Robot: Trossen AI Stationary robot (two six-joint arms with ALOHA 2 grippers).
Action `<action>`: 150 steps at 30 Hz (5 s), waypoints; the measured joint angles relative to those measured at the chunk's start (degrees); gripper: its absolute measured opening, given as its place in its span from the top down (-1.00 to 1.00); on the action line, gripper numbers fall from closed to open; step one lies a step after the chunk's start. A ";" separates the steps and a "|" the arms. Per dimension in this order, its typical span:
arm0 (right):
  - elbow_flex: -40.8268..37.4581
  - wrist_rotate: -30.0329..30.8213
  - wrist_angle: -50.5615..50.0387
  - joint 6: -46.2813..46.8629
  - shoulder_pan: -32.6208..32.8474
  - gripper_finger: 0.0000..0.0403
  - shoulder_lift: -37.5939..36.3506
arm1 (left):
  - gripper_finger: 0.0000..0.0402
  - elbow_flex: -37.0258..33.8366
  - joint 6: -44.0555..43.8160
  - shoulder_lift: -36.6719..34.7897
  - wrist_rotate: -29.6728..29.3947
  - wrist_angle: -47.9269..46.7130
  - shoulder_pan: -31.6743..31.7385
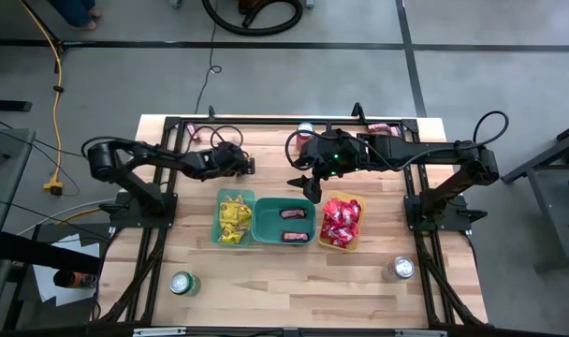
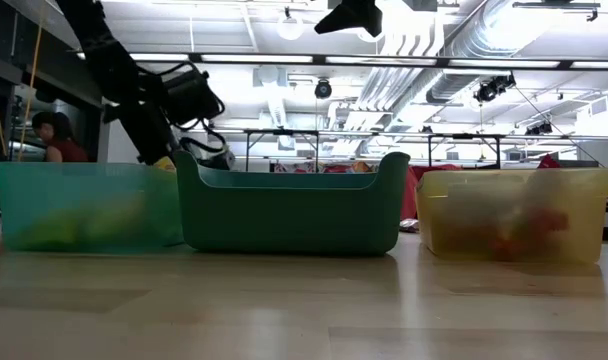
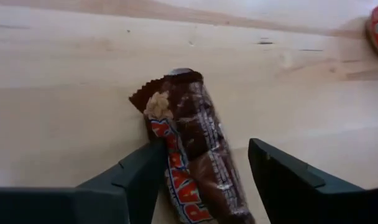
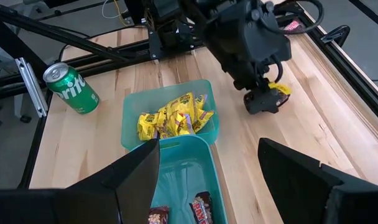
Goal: Sort candy
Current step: Put the brown chocolate into the green bin
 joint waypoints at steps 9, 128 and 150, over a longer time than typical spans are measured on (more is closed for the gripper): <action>0.00 -0.01 -0.43 -0.02 0.00 -0.33 0.00 | 0.58 -0.25 3.09 -5.79 1.48 -1.30 0.54; -22.84 5.49 -3.01 12.66 -35.48 0.94 10.35 | -0.03 12.27 38.60 -45.32 10.51 1.44 -13.76; -22.71 -6.54 30.52 1.59 -0.31 0.99 -16.48 | -0.03 12.27 39.89 -47.68 10.23 2.11 -13.73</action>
